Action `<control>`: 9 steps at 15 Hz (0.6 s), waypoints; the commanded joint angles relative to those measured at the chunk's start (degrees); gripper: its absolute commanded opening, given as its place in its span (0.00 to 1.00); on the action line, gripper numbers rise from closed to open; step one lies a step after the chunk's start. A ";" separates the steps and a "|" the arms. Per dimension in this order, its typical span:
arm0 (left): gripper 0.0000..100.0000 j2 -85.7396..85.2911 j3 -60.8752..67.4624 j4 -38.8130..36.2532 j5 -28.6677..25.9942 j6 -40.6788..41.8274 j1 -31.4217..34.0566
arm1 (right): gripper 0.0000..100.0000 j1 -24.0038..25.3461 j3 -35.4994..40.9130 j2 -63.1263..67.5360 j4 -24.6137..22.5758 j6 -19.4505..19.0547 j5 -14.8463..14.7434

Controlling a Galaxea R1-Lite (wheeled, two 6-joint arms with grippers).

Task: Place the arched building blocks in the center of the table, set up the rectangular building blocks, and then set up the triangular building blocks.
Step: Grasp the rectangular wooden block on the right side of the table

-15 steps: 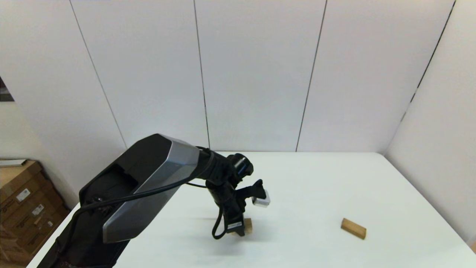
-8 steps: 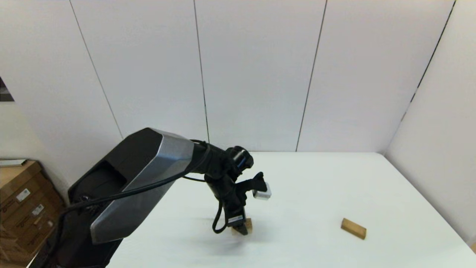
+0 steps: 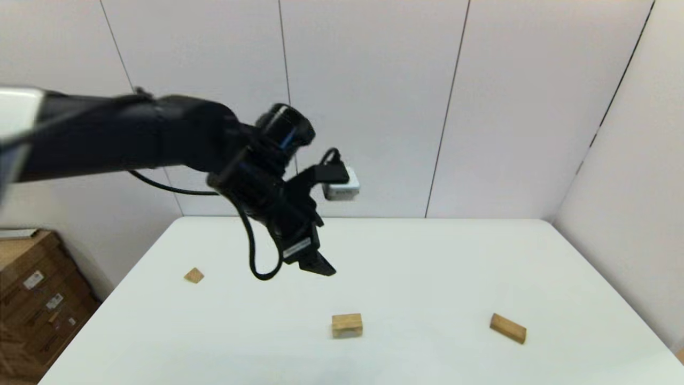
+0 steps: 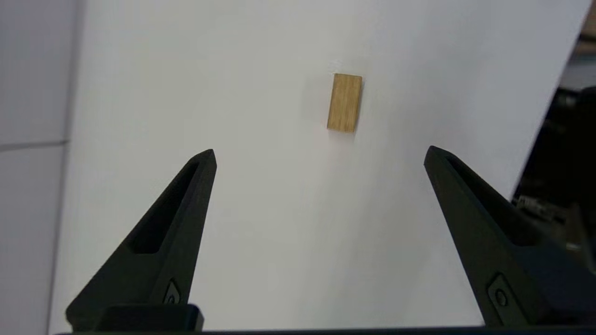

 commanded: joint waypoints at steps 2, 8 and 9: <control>1.00 -37.64 14.33 1.21 5.61 -14.86 4.99 | 1.00 0.00 0.00 0.07 0.01 0.00 -0.01; 1.00 -69.28 38.15 -3.01 6.93 -21.28 24.59 | 1.00 0.00 0.00 0.07 0.01 0.00 -0.01; 1.00 -73.76 41.76 -5.29 7.64 -22.16 24.59 | 1.00 0.00 0.00 0.07 0.01 0.00 -0.01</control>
